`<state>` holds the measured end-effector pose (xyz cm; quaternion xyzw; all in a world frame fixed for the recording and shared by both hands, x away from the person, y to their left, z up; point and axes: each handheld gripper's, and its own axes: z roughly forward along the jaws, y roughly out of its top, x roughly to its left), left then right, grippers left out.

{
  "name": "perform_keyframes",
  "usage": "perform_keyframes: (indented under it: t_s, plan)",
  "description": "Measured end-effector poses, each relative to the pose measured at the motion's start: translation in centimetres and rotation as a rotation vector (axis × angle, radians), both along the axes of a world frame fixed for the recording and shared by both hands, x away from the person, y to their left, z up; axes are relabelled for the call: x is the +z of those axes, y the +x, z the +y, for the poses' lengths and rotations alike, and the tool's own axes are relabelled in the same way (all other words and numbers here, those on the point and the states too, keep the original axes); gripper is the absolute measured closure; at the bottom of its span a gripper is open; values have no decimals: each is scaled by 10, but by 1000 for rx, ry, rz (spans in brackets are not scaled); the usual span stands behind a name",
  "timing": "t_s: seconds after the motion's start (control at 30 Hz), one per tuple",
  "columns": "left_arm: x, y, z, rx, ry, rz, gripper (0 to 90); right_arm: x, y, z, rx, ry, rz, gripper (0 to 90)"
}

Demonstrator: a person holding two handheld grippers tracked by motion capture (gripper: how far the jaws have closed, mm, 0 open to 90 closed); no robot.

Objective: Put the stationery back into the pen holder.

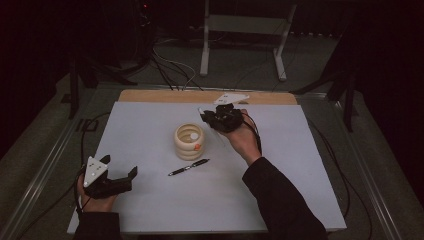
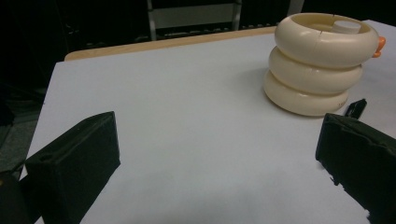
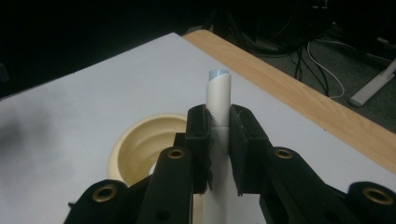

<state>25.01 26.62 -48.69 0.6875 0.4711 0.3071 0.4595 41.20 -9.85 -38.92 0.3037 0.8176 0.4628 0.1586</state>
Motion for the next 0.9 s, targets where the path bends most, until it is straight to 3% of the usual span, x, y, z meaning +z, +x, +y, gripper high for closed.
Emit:
perform_keyframes:
  t_s: [0.43,0.9]
  plan:
    - [0,0,0,-2,0,0,2,4,6,7,12,6,-40,793]
    - [0,0,0,-4,-3,-2,2,6,16,15,-2,38,-45,793]
